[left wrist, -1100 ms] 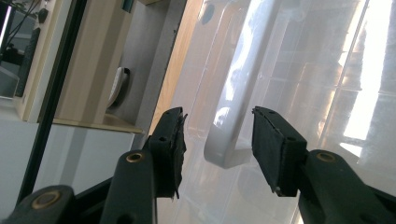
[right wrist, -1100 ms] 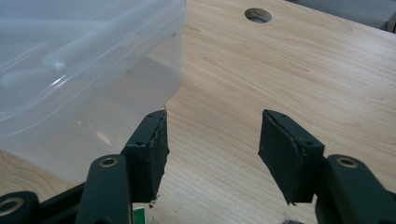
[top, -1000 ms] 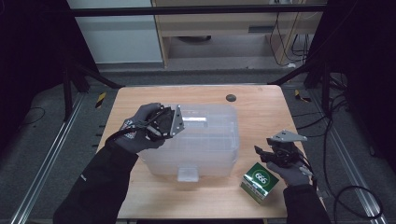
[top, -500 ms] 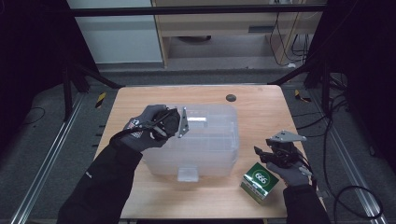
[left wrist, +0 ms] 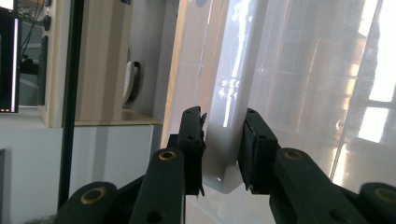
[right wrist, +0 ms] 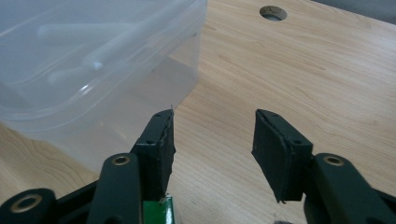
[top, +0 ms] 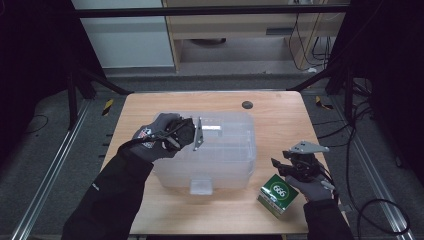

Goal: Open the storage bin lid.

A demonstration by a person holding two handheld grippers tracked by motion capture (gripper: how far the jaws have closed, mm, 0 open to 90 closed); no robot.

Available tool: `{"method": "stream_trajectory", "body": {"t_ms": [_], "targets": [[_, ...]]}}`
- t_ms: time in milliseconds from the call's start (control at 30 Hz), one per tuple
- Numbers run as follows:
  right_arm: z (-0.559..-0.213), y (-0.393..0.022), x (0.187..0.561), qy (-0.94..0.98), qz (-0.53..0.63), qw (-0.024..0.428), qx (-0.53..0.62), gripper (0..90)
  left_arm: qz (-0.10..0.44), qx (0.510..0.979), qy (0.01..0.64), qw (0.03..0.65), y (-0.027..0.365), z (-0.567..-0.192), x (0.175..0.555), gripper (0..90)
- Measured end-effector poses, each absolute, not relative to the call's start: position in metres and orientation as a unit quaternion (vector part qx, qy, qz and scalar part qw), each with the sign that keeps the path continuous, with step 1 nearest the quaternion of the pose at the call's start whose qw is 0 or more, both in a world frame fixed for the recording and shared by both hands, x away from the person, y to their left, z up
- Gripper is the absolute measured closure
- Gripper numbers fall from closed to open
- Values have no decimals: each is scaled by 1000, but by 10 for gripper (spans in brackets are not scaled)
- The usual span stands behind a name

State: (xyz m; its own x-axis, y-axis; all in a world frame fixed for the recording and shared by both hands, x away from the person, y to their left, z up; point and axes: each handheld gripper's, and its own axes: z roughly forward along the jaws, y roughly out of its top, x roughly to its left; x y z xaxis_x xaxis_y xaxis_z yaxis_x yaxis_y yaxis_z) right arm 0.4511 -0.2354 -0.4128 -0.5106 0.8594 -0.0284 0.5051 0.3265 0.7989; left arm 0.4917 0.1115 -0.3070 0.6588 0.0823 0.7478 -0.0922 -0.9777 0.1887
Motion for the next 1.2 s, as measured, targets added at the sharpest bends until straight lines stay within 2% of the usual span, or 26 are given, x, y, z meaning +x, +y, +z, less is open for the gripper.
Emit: {"method": "stream_trajectory", "body": {"t_ms": [167,500,600,700,1200], "targets": [[-409,-233,446,778,390,230,436,550,417,903,-5,99,110,-307,491,724],[-404,-224,438,777,411,209,429,764,423,901,-4,100,110,-307,490,724],[-403,-224,436,773,418,200,432,863,424,900,-3,101,110,-307,490,724],[-403,-223,435,775,422,192,430,900,424,900,-2,103,111,-307,491,723],[-406,-216,432,782,429,168,419,900,434,891,26,127,112,-301,499,710]]}}
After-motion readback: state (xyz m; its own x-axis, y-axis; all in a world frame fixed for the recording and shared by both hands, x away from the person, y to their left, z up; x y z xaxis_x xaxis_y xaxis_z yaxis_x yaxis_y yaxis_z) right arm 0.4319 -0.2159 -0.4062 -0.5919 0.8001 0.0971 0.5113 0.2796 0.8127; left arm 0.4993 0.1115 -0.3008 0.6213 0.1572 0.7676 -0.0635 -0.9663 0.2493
